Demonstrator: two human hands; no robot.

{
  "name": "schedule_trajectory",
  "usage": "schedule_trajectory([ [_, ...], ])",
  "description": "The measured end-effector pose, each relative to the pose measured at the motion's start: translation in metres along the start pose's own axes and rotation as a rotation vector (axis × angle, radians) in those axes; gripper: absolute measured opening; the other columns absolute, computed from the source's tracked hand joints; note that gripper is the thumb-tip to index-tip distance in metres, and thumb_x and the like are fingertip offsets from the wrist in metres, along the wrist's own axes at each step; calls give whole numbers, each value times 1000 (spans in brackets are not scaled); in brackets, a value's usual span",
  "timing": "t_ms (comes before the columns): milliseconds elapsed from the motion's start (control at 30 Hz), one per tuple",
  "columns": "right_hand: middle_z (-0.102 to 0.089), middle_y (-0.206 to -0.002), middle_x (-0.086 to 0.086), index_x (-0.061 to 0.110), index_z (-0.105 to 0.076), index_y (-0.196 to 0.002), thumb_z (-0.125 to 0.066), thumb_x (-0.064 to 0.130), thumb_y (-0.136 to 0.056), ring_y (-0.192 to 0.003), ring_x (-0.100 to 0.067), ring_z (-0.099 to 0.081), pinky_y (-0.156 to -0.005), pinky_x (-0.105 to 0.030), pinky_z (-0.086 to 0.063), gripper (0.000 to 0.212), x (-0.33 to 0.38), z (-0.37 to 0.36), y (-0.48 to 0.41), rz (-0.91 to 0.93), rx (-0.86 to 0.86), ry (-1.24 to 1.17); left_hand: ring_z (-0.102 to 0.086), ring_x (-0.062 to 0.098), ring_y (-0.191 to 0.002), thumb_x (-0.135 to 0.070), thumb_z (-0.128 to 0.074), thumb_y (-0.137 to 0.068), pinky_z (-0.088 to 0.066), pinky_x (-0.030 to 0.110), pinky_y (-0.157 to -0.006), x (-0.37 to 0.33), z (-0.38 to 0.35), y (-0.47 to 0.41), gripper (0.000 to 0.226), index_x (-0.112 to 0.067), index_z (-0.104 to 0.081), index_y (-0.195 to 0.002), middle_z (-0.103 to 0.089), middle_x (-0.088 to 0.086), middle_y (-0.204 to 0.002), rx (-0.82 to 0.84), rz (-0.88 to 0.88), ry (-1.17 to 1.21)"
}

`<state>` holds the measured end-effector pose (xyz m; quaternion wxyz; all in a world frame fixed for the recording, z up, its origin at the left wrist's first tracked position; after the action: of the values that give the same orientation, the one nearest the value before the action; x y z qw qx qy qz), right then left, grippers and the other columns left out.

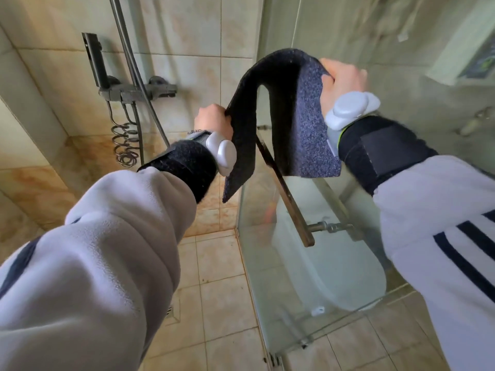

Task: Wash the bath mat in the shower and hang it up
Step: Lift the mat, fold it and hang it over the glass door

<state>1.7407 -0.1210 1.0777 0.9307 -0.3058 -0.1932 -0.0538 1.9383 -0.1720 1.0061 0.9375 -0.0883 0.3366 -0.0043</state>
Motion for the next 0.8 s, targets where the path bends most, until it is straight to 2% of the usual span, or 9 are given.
schedule_trajectory([
  [67,-64,-121,-17,21,-58,-131,-36,4,-97,-108,-37,-54,-86,-29,-36,44,-16,-27,14,-57,35,-5,-62,36,-94,-12,-39,-97,-49,36,-76,7,-14,5,30,2,-65,-105,-65,22,-106,45,14,-38],
  [133,-65,-118,-19,24,-58,-131,-38,5,-97,-108,-39,-56,-87,-32,-40,44,-32,-55,31,-103,61,-16,-60,37,-98,-12,-39,-98,-43,34,-72,17,-28,10,30,1,-64,-107,-64,22,-107,85,29,-94],
  [233,-67,-117,-18,19,-59,-130,-42,6,-96,-105,-39,-59,-90,-34,-44,40,-50,-82,48,-115,18,-72,-59,37,-99,-13,-39,-98,-42,34,-72,33,-46,16,30,1,-63,-110,-63,23,-109,120,56,-115],
  [367,-69,-114,-16,8,-65,-122,-44,0,-91,-91,-33,-63,-88,-24,-42,39,-65,-97,66,-70,-56,-177,-62,37,-96,-13,-38,-98,-49,35,-75,40,-66,27,30,-3,-63,-113,-65,22,-107,159,58,-101],
  [467,-69,-114,-16,3,-66,-118,-45,-5,-88,-102,-32,-67,-91,-21,-41,38,-75,-109,91,-53,-40,-223,-63,37,-97,-13,-39,-98,-53,40,-82,45,-81,37,30,-2,-62,-113,-65,22,-108,213,67,-95],
  [567,-70,-113,-13,13,-64,-122,-43,0,-92,-100,-35,-62,-87,-30,-44,40,-82,-113,103,-143,68,-160,-61,38,-99,-14,-39,-98,-50,39,-81,48,-92,45,29,1,-61,-111,-64,23,-109,258,72,-128],
  [667,-67,-117,-13,20,-59,-128,-39,4,-96,-105,-37,-55,-86,-31,-43,41,-86,-114,111,-219,242,-30,-61,37,-99,-13,-40,-98,-49,38,-78,47,-99,51,28,1,-59,-111,-63,23,-110,288,62,-154],
  [733,-65,-116,-17,15,-59,-126,-37,3,-96,-107,-39,-52,-87,-35,-43,39,-85,-112,112,-263,313,34,-60,37,-101,-13,-41,-98,-46,36,-75,45,-103,54,28,2,-58,-113,-63,22,-111,305,58,-189],
  [800,-64,-103,-21,4,-61,-111,-39,0,-93,-100,-41,-51,-81,-34,-43,29,-84,-110,107,-307,379,92,-60,36,-102,-12,-41,-98,-46,35,-76,42,-105,56,27,2,-58,-113,-62,21,-112,315,56,-213],
])
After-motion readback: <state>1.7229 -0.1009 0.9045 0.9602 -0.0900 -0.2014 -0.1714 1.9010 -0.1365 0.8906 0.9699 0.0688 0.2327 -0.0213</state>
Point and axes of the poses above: each hand's wrist, its own y-axis away from the middle knuckle, its own z-axis out of the back of the hand, x = y × z, the point moved 1 cm from there along -y, towards the middle knuckle
